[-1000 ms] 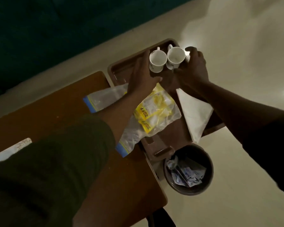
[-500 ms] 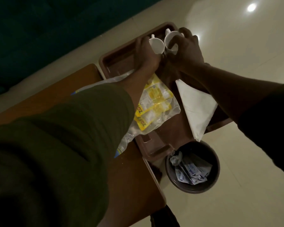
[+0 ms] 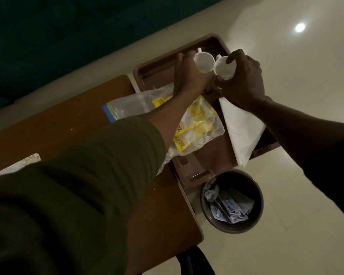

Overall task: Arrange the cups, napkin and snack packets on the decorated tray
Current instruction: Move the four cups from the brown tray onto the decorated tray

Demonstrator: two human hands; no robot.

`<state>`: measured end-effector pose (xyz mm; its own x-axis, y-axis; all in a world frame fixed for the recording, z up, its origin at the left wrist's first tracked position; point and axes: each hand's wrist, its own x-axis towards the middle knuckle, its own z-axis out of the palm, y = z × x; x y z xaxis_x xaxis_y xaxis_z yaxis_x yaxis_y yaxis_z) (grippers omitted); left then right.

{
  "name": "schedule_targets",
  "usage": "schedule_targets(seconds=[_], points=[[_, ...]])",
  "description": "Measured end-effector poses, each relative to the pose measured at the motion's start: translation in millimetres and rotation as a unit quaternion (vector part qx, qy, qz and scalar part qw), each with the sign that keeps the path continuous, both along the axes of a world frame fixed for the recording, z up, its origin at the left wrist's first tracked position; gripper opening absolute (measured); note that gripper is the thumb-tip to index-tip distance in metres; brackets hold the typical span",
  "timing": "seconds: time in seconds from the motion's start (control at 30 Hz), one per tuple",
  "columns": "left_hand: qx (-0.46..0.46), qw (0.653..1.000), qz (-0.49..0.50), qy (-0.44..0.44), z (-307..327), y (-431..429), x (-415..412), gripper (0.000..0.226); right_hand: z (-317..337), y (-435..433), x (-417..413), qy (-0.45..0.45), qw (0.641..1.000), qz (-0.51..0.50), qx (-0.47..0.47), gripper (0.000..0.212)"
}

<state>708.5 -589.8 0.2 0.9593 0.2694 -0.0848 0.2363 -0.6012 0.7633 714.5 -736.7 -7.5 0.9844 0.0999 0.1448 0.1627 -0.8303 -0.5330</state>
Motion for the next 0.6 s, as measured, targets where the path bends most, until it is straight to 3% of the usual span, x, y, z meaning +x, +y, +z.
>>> schedule_targets(seconds=[0.3, 0.6], points=[[0.002, 0.994, 0.07, -0.08, 58.0, 83.3, -65.4, 0.066, 69.4, 80.6, -42.0, -0.029, 0.996, 0.05, 0.066, 0.068], [-0.002, 0.98, 0.177, -0.088, 89.1, 251.8, -221.4, 0.067, 96.8, 264.7, -147.3, 0.02, 0.98, 0.179, 0.083, 0.086]])
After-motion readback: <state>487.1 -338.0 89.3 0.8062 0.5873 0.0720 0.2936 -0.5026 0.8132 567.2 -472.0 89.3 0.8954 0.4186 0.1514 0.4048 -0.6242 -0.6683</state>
